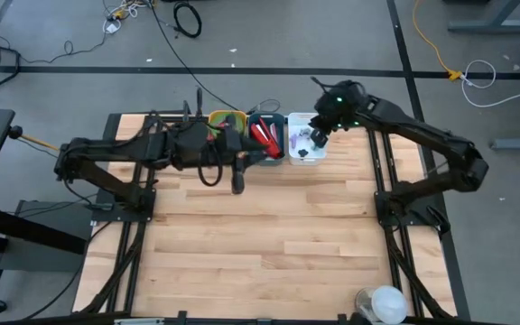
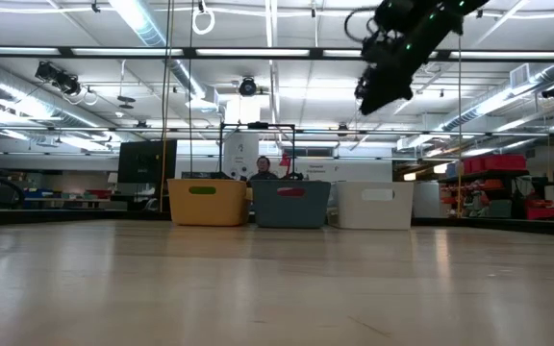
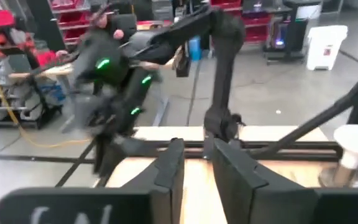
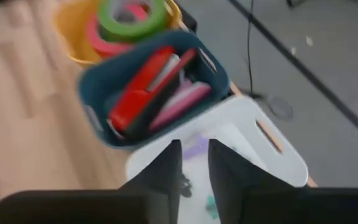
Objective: Pick and place Stapler, Stapler remover, tape
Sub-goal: Return to Home Position
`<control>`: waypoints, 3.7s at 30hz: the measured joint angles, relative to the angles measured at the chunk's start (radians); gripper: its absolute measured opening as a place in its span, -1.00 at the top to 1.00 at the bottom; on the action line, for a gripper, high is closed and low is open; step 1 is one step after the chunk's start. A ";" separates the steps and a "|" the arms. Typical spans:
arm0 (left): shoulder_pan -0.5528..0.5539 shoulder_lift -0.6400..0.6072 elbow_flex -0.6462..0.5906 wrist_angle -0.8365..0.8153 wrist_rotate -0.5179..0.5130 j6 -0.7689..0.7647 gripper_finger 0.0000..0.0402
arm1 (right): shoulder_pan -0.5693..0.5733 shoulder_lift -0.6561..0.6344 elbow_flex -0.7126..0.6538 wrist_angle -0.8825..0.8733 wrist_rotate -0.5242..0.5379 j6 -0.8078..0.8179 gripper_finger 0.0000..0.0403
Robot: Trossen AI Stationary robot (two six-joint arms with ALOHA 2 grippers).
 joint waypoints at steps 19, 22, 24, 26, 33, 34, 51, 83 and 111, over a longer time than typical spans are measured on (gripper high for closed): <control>0.035 -0.147 0.000 -0.124 0.006 0.027 0.94 | 0.194 -0.416 0.000 -0.023 -0.142 -0.066 0.88; 0.035 -0.158 -0.001 -0.139 0.007 0.029 0.94 | 0.225 -0.446 0.000 -0.022 -0.137 -0.058 0.90; 0.035 -0.159 0.000 -0.137 0.006 0.030 0.94 | 0.240 -0.459 0.000 -0.016 -0.121 -0.043 0.92; 0.035 -0.158 0.000 -0.140 0.006 0.030 0.94 | 0.250 -0.464 0.000 -0.008 -0.114 -0.028 0.95; 0.035 -0.155 0.000 -0.140 0.005 0.029 0.93 | 0.277 -0.467 0.000 0.028 -0.111 -0.001 0.99; 0.035 -0.155 0.000 -0.140 0.004 0.028 0.93 | 0.281 -0.467 0.000 0.032 -0.111 -0.001 0.99; 0.035 -0.155 0.000 -0.139 0.004 0.025 0.94 | 0.360 -0.466 0.000 0.078 -0.041 -0.005 1.00; 0.035 -0.155 0.000 -0.139 0.004 0.026 0.94 | 0.620 -0.408 -0.242 0.664 0.059 0.057 1.00; 0.035 -0.155 0.000 -0.131 0.004 0.024 0.94 | 0.728 -0.451 -0.758 1.078 0.117 0.175 1.00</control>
